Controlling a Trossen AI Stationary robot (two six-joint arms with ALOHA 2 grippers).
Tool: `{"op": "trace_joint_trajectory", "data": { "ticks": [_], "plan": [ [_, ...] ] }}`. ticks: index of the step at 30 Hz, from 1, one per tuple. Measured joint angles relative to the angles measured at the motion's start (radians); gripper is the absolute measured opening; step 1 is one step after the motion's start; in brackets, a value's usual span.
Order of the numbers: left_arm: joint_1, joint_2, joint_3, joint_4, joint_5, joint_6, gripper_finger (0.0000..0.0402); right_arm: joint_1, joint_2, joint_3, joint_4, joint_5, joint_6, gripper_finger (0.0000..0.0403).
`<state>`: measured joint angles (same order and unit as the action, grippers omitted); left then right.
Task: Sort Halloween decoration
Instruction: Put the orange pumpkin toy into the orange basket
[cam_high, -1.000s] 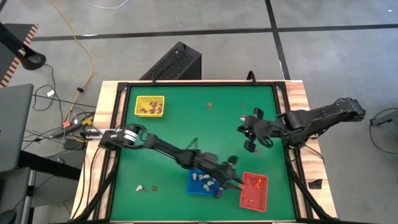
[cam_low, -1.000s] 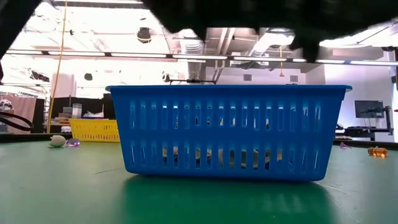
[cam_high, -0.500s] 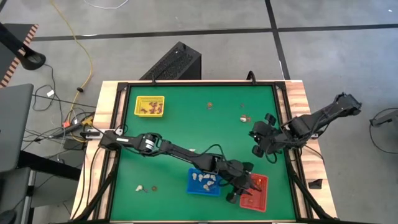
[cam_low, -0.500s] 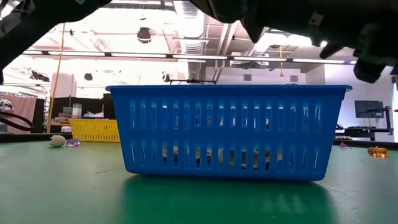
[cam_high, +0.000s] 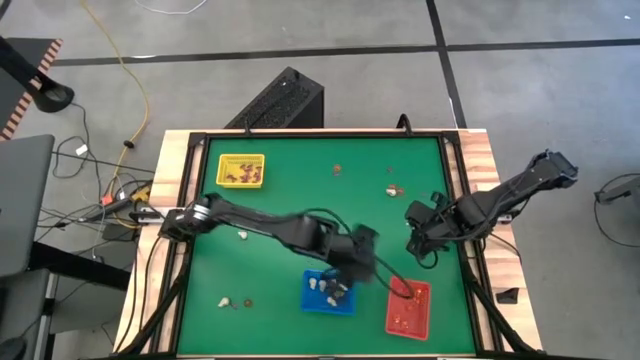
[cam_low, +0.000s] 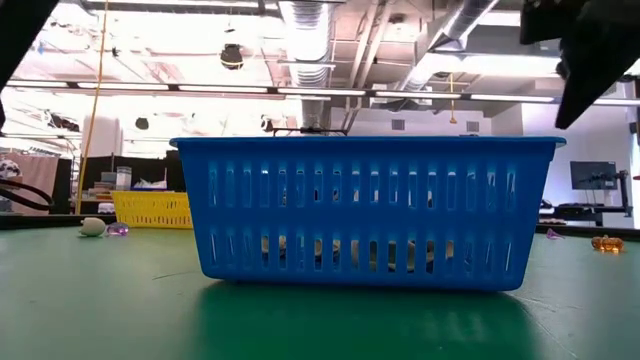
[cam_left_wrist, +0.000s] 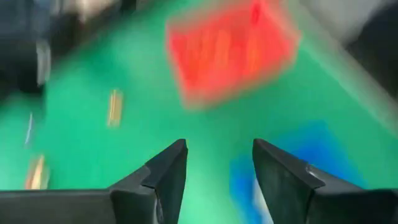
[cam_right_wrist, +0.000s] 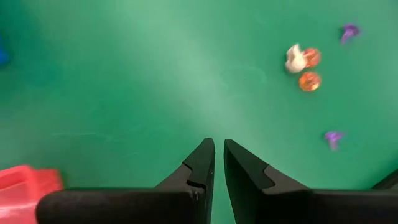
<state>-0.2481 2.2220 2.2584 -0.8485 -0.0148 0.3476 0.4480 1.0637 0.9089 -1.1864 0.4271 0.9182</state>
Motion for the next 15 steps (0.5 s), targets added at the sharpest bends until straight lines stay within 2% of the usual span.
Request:
{"op": "trace_joint_trajectory", "data": {
  "ticks": [2,4,7,10,12,15],
  "plan": [
    [0.021,-0.048,-0.005,-0.213,-0.07,-0.017,0.0163,-0.03,0.019,0.0,0.004,0.005,-0.022,0.0068],
    [0.057,-0.101,-0.009,-0.38,-0.092,-0.059,0.0153,-0.074,0.042,0.0,0.003,0.005,-0.053,0.0068],
    [0.116,-0.242,-0.082,-0.461,-0.104,-0.116,0.0137,-0.154,0.077,0.0,-0.005,0.005,-0.062,0.0068],
    [0.161,-0.419,-0.269,-0.366,-0.111,-0.137,0.0124,-0.25,0.105,0.0,-0.006,-0.011,-0.103,0.0068],
    [0.18,-0.549,-0.433,-0.24,-0.118,-0.153,0.0116,-0.322,0.124,0.0,0.01,-0.033,-0.169,0.0068],
    [0.194,-0.774,-0.705,-0.017,-0.149,-0.169,0.0108,-0.447,0.156,0.0,0.077,-0.119,-0.292,0.0068]
  ]
}}
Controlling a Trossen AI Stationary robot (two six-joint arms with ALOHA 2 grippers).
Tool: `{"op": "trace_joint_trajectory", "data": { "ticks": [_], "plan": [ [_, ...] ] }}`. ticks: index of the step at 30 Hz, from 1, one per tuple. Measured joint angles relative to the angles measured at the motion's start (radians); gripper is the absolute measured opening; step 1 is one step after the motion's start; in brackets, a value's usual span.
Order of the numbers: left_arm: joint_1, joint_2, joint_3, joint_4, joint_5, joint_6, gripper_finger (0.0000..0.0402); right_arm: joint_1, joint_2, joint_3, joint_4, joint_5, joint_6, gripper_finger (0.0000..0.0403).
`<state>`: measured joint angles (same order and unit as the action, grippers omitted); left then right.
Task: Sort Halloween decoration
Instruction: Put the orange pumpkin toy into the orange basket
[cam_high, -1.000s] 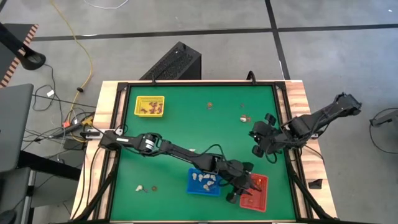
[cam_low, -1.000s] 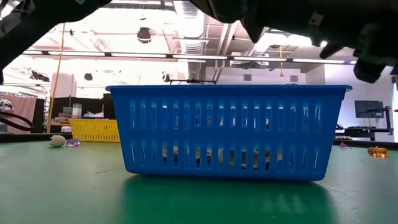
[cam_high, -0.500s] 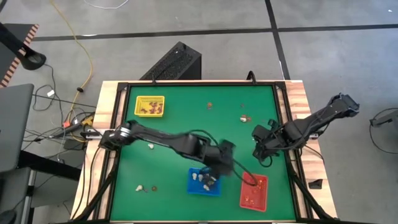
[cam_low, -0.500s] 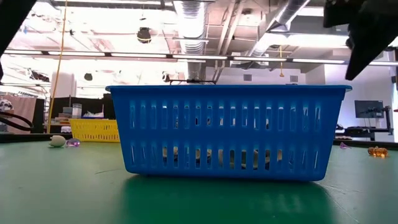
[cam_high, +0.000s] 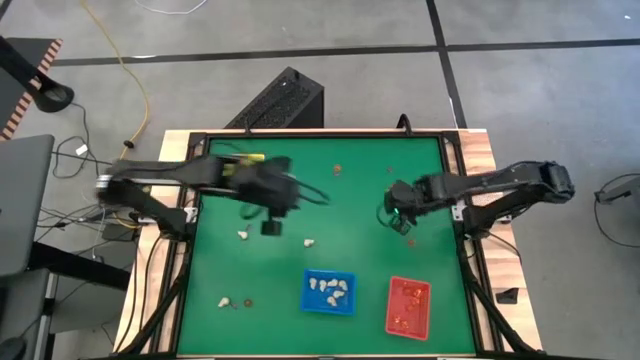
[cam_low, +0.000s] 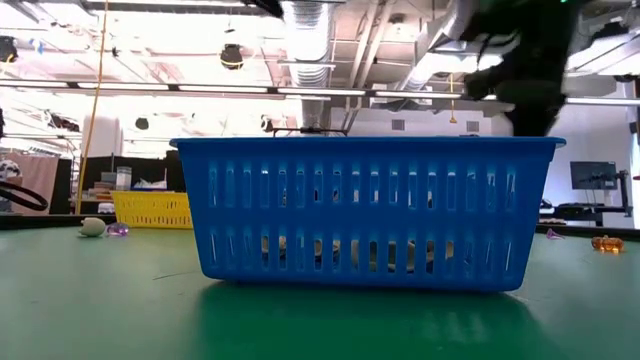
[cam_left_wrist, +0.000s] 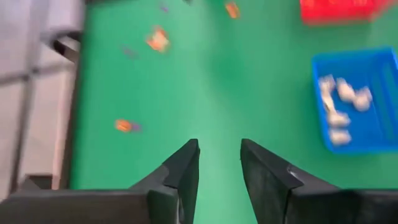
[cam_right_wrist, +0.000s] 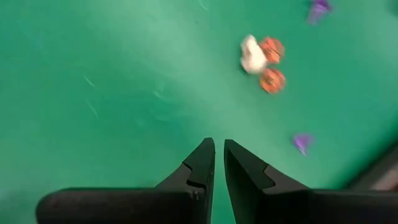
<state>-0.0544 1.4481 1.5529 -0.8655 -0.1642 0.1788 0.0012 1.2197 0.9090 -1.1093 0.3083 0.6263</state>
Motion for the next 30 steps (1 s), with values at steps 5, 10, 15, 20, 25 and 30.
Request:
{"op": "trace_joint_trajectory", "data": {
  "ticks": [5,10,15,20,25,30],
  "plan": [
    [-0.001,-0.332,-0.467,0.44,-0.057,-0.043,0.0103,-0.211,0.075,0.0,0.101,-0.183,-0.197,0.0079],
    [-0.011,-0.57,-0.839,0.889,-0.047,-0.038,0.0103,-0.381,0.158,0.0,0.107,-0.225,-0.313,0.0129],
    [-0.011,-0.683,-1.057,1.123,-0.054,-0.01,0.0103,-0.464,0.24,0.0,0.144,-0.236,-0.388,0.0184],
    [-0.011,-0.744,-1.119,1.14,-0.102,0.037,0.0103,-0.496,0.324,0.0,0.18,-0.234,-0.429,0.0209],
    [-0.011,-0.775,-1.117,1.087,-0.102,0.018,0.0103,-0.531,0.396,0.003,0.235,-0.224,-0.475,0.0208],
    [-0.01,-0.778,-1.117,1.072,-0.102,0.022,0.0103,-0.562,0.435,0.003,0.257,-0.229,-0.507,0.0202]
  ]
}}
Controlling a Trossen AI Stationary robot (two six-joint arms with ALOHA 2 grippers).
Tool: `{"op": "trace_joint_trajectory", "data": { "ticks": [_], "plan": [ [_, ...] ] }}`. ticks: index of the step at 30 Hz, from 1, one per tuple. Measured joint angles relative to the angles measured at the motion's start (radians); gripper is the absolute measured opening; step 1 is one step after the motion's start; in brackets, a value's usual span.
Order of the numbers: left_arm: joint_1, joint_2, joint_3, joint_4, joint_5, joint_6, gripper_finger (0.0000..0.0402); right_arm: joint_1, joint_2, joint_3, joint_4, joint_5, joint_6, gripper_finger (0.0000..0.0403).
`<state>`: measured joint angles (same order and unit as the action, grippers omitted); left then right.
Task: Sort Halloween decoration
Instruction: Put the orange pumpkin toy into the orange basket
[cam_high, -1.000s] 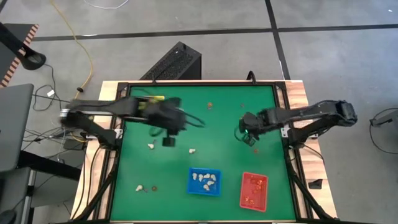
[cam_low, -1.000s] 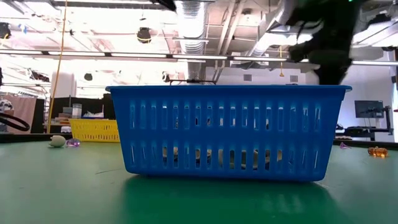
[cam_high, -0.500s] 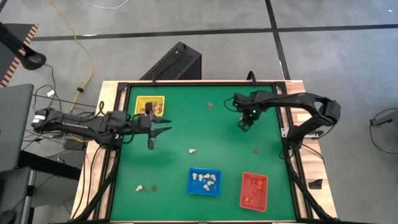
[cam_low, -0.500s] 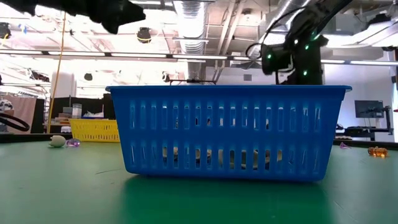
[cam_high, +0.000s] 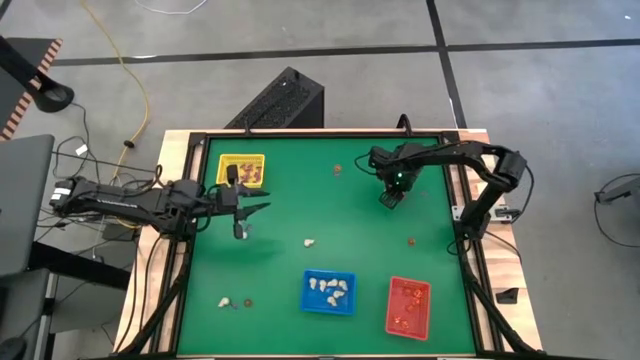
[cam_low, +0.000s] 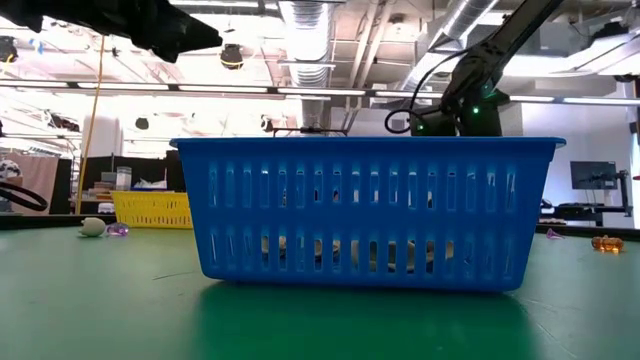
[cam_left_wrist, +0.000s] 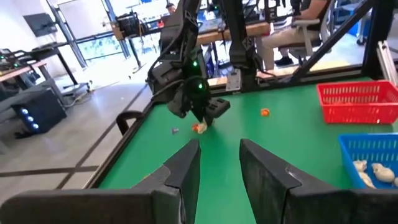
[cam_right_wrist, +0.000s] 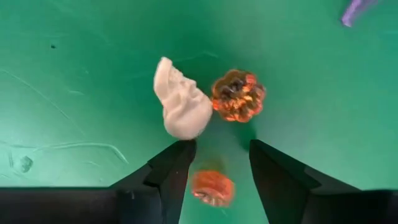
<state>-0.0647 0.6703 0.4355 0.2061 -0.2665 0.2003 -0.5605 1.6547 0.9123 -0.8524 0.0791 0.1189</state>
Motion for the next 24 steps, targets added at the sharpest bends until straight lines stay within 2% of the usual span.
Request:
{"op": "trace_joint_trajectory", "data": {
  "ticks": [12,24],
  "plan": [
    [0.0,0.001,0.0,-0.006,-0.003,0.009,0.0103,-0.01,-0.059,-0.002,-0.056,0.006,0.03,0.0173],
    [0.0,0.001,0.0,-0.006,-0.001,0.002,0.0103,-0.012,-0.078,-0.001,-0.114,-0.048,0.102,0.0205]
  ]
}}
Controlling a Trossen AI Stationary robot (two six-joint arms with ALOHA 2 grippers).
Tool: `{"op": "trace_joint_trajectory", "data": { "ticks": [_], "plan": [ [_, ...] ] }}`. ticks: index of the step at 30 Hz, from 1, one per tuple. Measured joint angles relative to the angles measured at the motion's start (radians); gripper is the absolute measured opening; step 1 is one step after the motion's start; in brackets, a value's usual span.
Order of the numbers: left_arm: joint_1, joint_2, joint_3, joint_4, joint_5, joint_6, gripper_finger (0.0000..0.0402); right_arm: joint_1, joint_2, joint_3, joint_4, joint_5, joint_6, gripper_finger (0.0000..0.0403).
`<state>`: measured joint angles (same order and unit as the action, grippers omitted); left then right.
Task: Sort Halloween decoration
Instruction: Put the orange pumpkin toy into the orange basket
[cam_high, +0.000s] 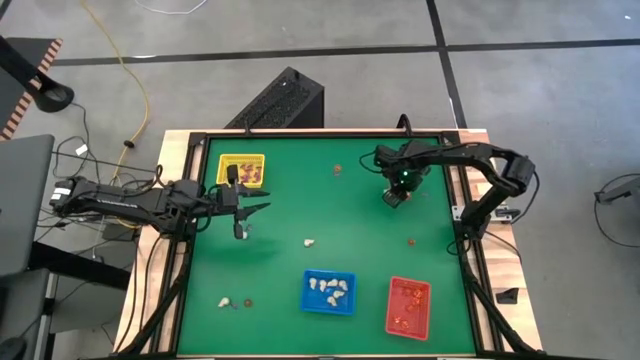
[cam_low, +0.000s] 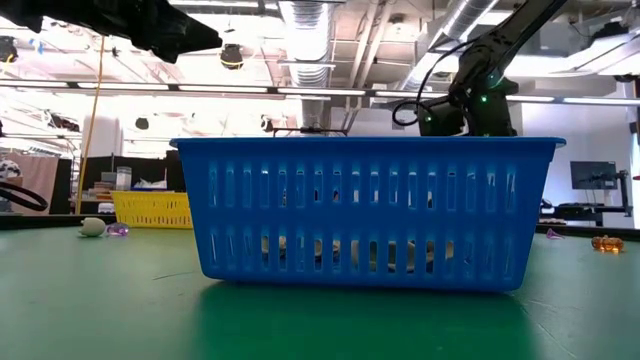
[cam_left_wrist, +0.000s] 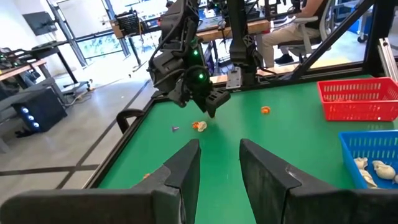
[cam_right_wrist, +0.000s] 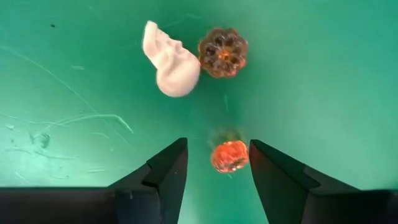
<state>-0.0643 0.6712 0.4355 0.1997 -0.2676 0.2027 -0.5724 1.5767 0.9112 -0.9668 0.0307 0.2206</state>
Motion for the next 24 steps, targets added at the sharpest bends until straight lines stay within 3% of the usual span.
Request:
{"op": "trace_joint_trajectory", "data": {
  "ticks": [13,24],
  "plan": [
    [0.0,0.0,0.0,-0.002,0.027,-0.007,0.0103,-0.045,0.021,-0.006,-0.019,0.0,-0.014,0.0207],
    [0.0,0.0,0.0,-0.002,0.026,-0.008,0.0103,-0.046,0.021,-0.111,0.08,-0.008,-0.039,0.0202]
  ]
}}
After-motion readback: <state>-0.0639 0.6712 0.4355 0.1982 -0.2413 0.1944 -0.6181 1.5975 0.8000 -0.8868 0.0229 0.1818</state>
